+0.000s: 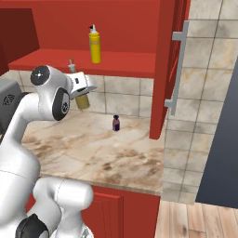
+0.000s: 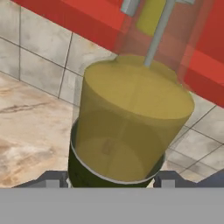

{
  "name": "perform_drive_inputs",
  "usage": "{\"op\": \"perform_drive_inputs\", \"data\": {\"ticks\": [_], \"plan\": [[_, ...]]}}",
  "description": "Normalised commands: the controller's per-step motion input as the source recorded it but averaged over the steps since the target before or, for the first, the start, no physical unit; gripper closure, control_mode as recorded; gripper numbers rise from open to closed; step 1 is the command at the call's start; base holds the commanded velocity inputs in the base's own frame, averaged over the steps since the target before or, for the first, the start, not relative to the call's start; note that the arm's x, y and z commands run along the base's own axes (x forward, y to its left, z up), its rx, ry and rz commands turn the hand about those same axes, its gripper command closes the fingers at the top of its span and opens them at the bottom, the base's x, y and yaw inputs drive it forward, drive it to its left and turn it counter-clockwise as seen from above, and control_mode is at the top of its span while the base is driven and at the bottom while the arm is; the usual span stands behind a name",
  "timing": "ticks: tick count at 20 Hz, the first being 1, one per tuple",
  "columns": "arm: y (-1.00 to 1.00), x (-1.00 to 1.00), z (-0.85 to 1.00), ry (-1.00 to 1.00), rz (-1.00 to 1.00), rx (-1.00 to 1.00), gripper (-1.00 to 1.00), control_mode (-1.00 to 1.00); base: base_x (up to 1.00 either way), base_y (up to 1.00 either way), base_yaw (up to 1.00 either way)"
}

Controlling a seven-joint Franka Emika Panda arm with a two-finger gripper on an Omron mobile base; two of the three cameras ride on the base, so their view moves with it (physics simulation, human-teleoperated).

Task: Pick the mustard and oil and vinegar bottle from the counter and place them in the cabinet.

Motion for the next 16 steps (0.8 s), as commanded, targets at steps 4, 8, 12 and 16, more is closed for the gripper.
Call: {"op": "perform_drive_inputs", "data": {"ticks": [4,8,12,16], "plan": [[-0.09,0.0,0.55,-0.04,0.0,-0.05,1.0,-1.0,0.0,0.0,0.0],[-0.21,0.0,0.48,-0.03,0.0,-0.11,1.0,-1.0,0.0,0.0,0.0],[-0.33,0.01,0.41,-0.03,0.0,-0.13,1.0,-1.0,0.0,0.0,0.0],[-0.36,0.05,0.35,-0.04,0.0,-0.09,1.0,-1.0,0.0,0.0,0.0]]}}
